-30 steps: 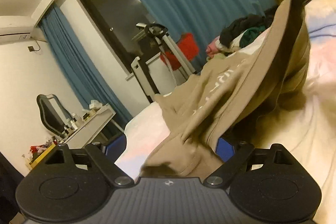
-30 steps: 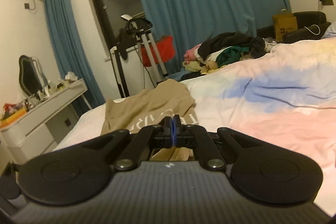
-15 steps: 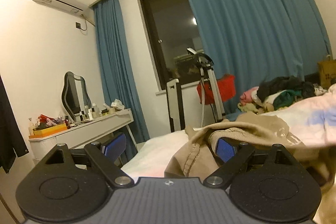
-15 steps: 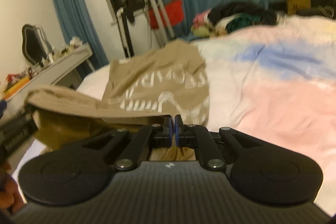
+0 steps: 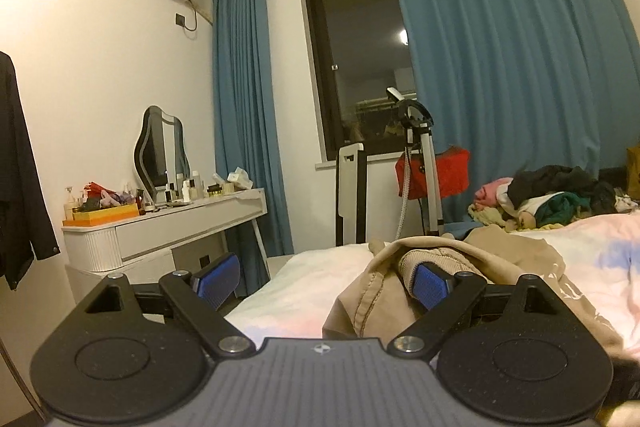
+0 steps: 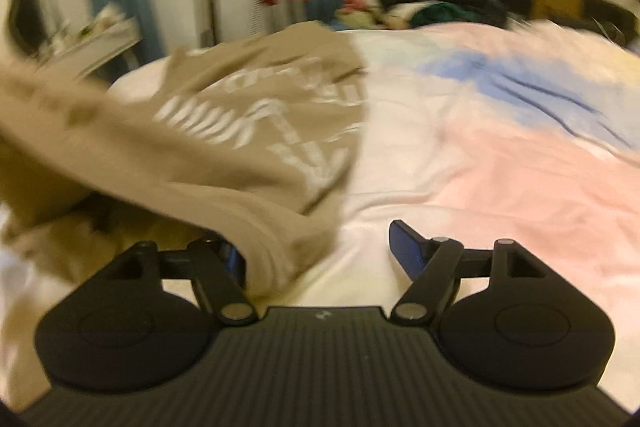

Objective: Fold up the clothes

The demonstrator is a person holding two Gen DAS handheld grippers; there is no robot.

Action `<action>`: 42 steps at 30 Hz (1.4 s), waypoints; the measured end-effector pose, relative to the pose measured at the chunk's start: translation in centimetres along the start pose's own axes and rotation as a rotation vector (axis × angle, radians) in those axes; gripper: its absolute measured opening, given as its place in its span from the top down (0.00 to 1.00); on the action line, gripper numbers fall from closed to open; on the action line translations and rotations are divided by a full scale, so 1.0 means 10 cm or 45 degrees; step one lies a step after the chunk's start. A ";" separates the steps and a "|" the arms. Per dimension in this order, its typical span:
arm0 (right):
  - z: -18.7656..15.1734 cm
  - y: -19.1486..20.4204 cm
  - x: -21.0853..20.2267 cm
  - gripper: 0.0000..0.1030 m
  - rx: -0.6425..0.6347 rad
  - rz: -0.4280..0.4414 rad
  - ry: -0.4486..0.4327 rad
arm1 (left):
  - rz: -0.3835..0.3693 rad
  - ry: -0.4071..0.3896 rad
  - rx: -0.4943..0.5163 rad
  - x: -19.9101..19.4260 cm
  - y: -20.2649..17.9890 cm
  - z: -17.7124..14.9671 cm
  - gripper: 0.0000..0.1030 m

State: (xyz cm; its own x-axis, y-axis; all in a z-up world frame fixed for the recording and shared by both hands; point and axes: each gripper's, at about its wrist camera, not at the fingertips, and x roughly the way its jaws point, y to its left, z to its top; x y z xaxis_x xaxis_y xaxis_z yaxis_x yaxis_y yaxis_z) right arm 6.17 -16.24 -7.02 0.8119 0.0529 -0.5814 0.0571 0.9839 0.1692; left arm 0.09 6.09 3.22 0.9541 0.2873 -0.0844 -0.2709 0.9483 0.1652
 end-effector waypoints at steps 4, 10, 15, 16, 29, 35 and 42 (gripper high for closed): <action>0.08 -0.33 -0.10 0.29 0.235 -0.016 -0.055 | -0.035 -0.014 0.023 -0.02 -0.03 0.00 0.09; 0.13 -0.51 -0.27 0.29 0.347 -0.075 -0.209 | -0.076 -0.044 0.065 -0.08 -0.14 -0.05 0.08; 0.23 -0.65 -0.42 0.29 0.411 -0.112 -0.363 | -0.134 0.055 0.132 0.02 -0.27 -0.14 0.03; 0.25 -0.67 -0.42 0.29 0.418 -0.122 -0.377 | -0.145 0.077 0.144 0.04 -0.29 -0.17 0.03; 0.63 -0.44 -0.76 0.29 0.169 -0.154 -0.531 | -0.116 0.006 -0.122 0.12 0.16 0.23 0.01; 1.36 -0.01 -1.58 0.29 -0.107 -0.124 -0.781 | -0.036 -0.215 -0.267 -0.06 0.61 1.13 0.01; 2.47 0.27 -2.85 0.28 -0.165 -0.050 -1.030 | -0.038 -0.502 -0.329 -0.42 1.06 2.57 0.00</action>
State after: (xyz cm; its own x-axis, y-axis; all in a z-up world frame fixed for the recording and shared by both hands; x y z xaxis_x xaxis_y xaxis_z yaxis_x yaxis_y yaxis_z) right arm -2.42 -19.28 29.68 0.9815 -0.0724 0.1771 0.0666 0.9970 0.0387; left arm -3.56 11.45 30.56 0.9241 0.2337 0.3023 -0.2178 0.9722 -0.0858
